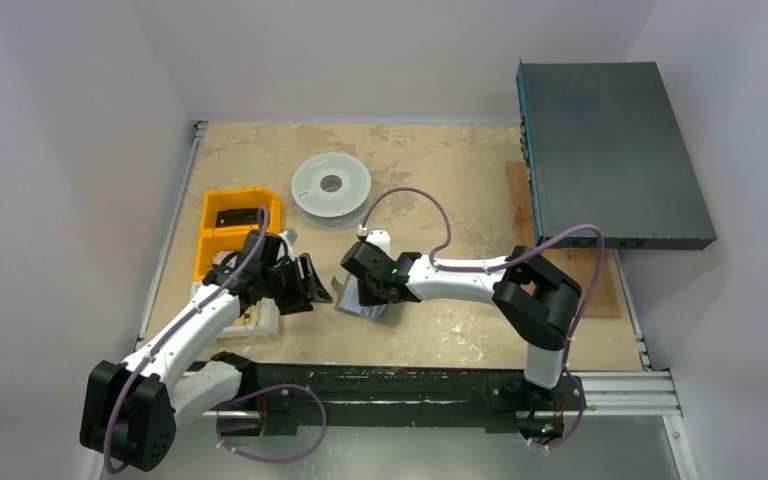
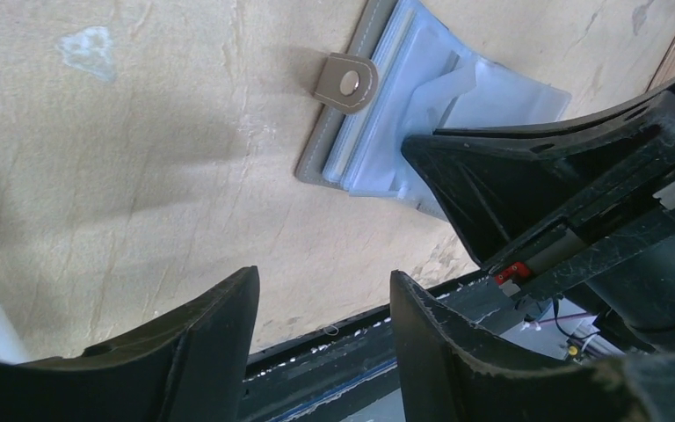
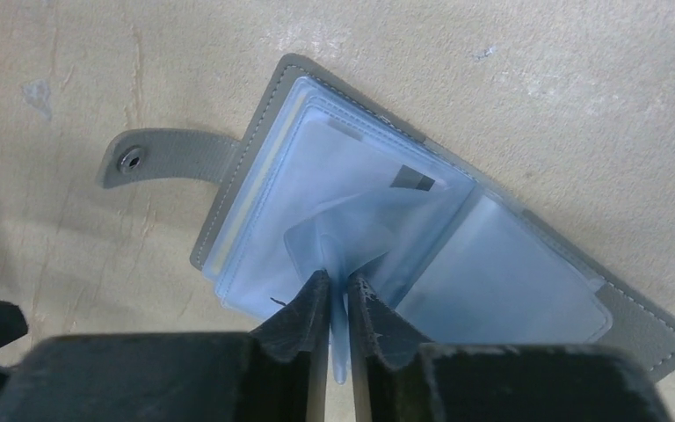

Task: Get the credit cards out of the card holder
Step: Remove the credit card from the card holder.

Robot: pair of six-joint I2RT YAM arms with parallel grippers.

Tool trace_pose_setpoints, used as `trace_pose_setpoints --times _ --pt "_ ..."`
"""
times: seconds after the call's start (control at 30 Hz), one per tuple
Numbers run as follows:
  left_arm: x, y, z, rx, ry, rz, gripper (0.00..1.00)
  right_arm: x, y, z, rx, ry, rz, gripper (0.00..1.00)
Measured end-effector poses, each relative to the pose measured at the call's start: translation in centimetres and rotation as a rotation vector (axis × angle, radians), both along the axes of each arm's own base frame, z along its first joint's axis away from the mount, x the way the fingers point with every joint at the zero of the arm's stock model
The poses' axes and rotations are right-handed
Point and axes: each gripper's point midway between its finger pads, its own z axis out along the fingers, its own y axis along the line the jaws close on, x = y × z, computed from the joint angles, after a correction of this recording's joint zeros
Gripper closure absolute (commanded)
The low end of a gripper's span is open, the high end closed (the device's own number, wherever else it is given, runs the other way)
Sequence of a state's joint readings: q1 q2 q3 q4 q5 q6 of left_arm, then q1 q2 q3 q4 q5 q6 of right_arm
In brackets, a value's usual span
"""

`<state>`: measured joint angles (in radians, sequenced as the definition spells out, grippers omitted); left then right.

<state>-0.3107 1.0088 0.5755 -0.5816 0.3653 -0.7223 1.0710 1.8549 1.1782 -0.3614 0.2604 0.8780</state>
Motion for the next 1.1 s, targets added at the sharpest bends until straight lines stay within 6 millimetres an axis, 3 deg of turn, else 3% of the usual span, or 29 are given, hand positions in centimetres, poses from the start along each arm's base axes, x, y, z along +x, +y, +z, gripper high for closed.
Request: trace_pose_setpoints --times 0.33,0.63,0.8,1.1 --pt "-0.7 -3.2 -0.9 0.001 0.057 -0.064 0.64 -0.7 -1.0 0.0 0.124 -0.019 0.155 1.00" --pt "1.6 -5.6 -1.1 0.047 0.071 -0.065 0.78 -2.4 -2.8 0.7 0.140 -0.040 0.280 0.98" --pt "2.9 -7.0 -1.1 0.065 0.063 -0.085 0.86 -2.1 -3.2 0.9 0.149 -0.049 0.285 0.98" --pt "2.7 -8.1 -3.3 0.117 0.103 -0.120 0.94 -1.9 -3.3 1.5 0.202 -0.054 0.278 0.93"
